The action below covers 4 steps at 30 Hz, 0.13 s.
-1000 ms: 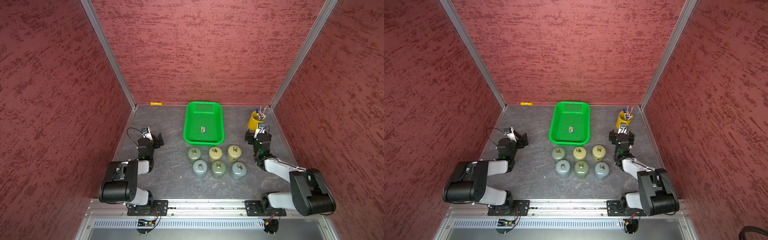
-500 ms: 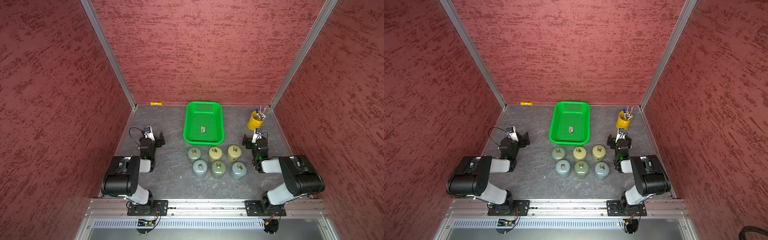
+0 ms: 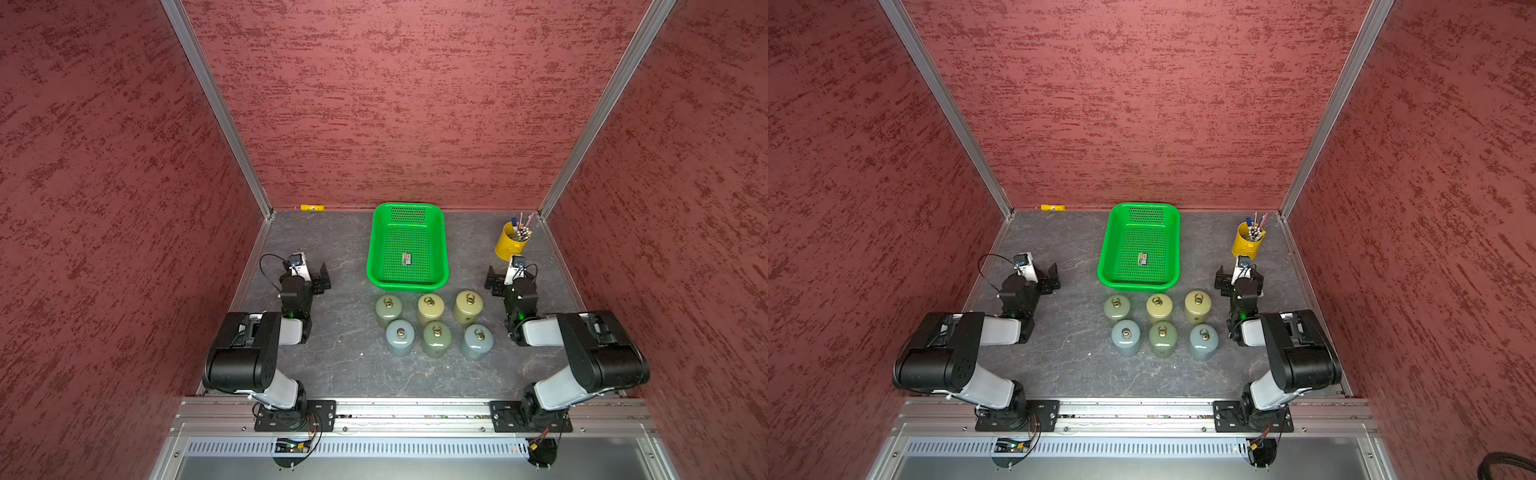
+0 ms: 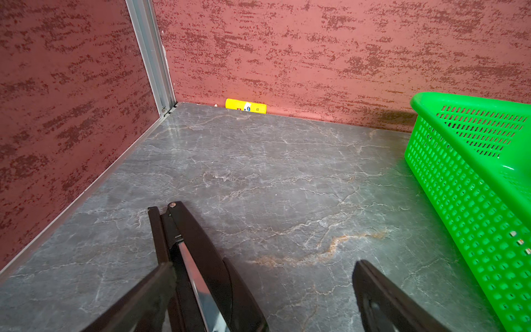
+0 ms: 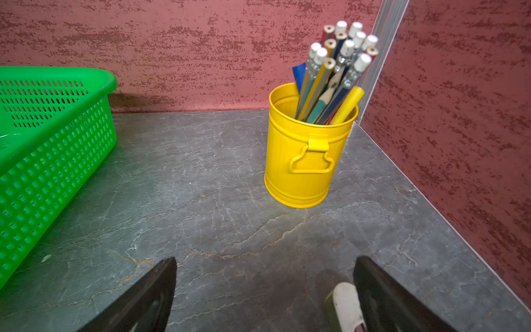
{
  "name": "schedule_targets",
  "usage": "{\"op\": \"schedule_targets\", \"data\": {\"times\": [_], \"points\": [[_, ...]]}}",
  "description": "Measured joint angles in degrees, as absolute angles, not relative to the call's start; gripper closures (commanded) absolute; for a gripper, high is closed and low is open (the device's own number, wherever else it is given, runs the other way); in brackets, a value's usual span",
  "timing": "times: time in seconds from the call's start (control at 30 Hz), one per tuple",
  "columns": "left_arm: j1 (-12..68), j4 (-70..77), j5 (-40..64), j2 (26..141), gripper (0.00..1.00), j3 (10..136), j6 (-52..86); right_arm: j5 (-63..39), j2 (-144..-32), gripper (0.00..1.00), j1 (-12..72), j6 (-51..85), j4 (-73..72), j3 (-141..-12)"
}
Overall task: Take the tea canister out of the basket
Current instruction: Reset both arms
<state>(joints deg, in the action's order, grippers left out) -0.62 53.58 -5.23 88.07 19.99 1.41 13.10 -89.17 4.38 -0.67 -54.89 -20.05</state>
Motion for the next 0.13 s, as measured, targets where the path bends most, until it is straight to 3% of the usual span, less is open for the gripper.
{"op": "schedule_targets", "data": {"times": [0.13], "points": [[-0.6,53.6,-5.2,88.1,0.00,20.0,1.4,13.1,-89.2,0.01,4.4,-0.7,-54.9,-20.1]]}}
